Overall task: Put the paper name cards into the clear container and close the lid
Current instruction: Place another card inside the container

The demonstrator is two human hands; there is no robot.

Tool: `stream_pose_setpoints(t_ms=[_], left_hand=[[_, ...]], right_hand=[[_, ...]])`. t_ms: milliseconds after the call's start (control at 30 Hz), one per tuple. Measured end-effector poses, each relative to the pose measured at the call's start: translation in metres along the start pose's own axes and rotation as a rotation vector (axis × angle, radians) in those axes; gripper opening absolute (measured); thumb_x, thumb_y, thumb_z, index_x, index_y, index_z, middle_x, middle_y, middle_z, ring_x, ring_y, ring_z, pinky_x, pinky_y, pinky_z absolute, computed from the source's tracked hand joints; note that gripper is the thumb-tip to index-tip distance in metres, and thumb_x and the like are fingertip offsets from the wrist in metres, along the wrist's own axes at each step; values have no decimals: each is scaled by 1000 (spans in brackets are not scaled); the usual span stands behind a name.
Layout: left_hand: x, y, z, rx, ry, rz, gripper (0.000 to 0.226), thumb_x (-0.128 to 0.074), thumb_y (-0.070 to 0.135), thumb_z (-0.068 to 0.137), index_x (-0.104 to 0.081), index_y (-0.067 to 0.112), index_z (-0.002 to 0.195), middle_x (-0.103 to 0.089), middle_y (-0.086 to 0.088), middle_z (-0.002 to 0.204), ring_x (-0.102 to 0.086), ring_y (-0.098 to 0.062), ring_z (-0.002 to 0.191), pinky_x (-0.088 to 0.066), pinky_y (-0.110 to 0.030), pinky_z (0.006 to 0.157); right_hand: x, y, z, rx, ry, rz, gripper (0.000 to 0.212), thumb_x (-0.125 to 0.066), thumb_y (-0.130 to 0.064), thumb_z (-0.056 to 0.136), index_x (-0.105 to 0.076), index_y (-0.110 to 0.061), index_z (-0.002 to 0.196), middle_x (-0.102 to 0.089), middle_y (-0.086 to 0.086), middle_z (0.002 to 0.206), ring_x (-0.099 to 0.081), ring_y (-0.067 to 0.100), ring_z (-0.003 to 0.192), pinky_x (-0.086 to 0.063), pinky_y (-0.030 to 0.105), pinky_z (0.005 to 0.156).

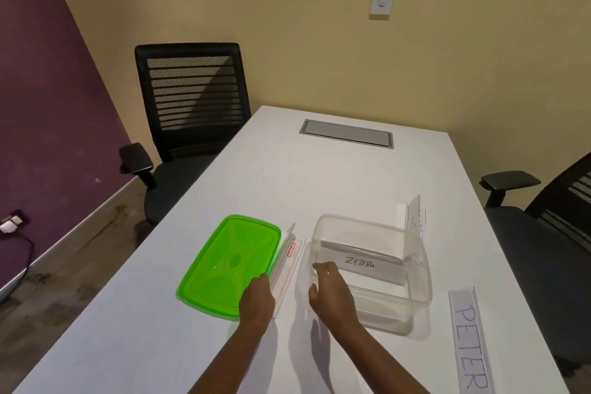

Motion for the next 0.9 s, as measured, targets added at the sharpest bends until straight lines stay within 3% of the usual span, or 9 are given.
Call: stream_pose_setpoints(t_ms=[233, 300, 333, 400, 433, 567, 667, 800, 900], left_hand=[[20, -9, 11, 146, 23, -387, 31, -42, -6, 88, -61, -8, 113, -64, -26, 120, -61, -38, 110, -48, -36, 83], [26, -13, 13, 192, 21, -646, 22, -44, -12, 85, -65, -13, 86, -64, -34, 97, -61, -44, 83, -52, -37, 68], [28, -12, 12, 220, -6, -810, 23, -43, -15, 85, -63, -9, 76, -60, -29, 88, -56, -38, 67, -57, -36, 55], [30, -8, 9, 303, -99, -1144, 27, -40, -20, 87, -58, -3, 76, -52, -20, 93, -48, -25, 58, -52, -23, 32], [32, -6, 7, 333, -141, -1258, 26, -40, -20, 88, -59, -6, 77, -51, -20, 96, -48, -25, 60, -50, -20, 30], [36, 4, 2, 305, -296, -1423, 32, -38, -15, 92, -50, -17, 122, -61, -22, 91, -58, -26, 68, -54, -18, 41], [36, 14, -5, 231, -397, -1466, 36, -35, -13, 93, -53, -9, 124, -72, -10, 69, -67, -19, 62, -58, -19, 52], [30, 24, -10, 211, -452, -1503, 42, -32, -17, 90, -49, -5, 127, -66, -14, 85, -62, -25, 73, -58, -22, 55], [29, 30, -15, 183, -453, -1517, 37, -32, -15, 92, -53, 1, 118, -68, -13, 84, -71, -20, 59, -60, -22, 51]], right_hand=[[0, 1, -2, 26, -39, 21, 47, -41, -11, 91, -40, -12, 138, -43, 6, 139, -43, 19, 128, -37, 24, 102], [3, -1, -2, 28, -19, 104, 44, -42, -11, 92, -43, -11, 135, -45, 6, 138, -46, 19, 126, -38, 24, 99], [4, -3, -2, 33, -5, 152, 41, -42, -12, 93, -44, -11, 134, -46, 5, 137, -47, 18, 125, -38, 24, 99], [5, -10, -2, 55, 12, 242, 37, -42, -15, 95, -47, -10, 132, -49, 5, 136, -48, 16, 125, -36, 21, 99], [5, -15, -1, 63, 16, 284, 36, -42, -16, 96, -48, -9, 131, -50, 5, 135, -48, 16, 125, -34, 20, 100], [5, -34, 4, -39, 10, 544, 32, -43, -25, 97, -58, -4, 118, -62, 12, 118, -56, 23, 112, -40, 27, 90], [7, -42, 7, -162, -73, 783, 34, -44, -36, 96, -60, -10, 111, -65, 6, 102, -61, 23, 98, -47, 31, 83], [9, -42, 9, -250, -195, 1058, 38, -56, -43, 88, -55, -23, 119, -67, 6, 113, -67, 24, 99, -57, 39, 78], [15, -38, 11, -260, -231, 1086, 39, -65, -38, 83, -56, -23, 117, -68, 3, 107, -67, 21, 95, -58, 33, 66]])
Point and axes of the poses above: each hand's wrist, its own z-axis towards the middle knuckle, its own x-axis out of the back of the hand, y = z × x, the point moved 3 cm from there along z, towards the middle knuckle
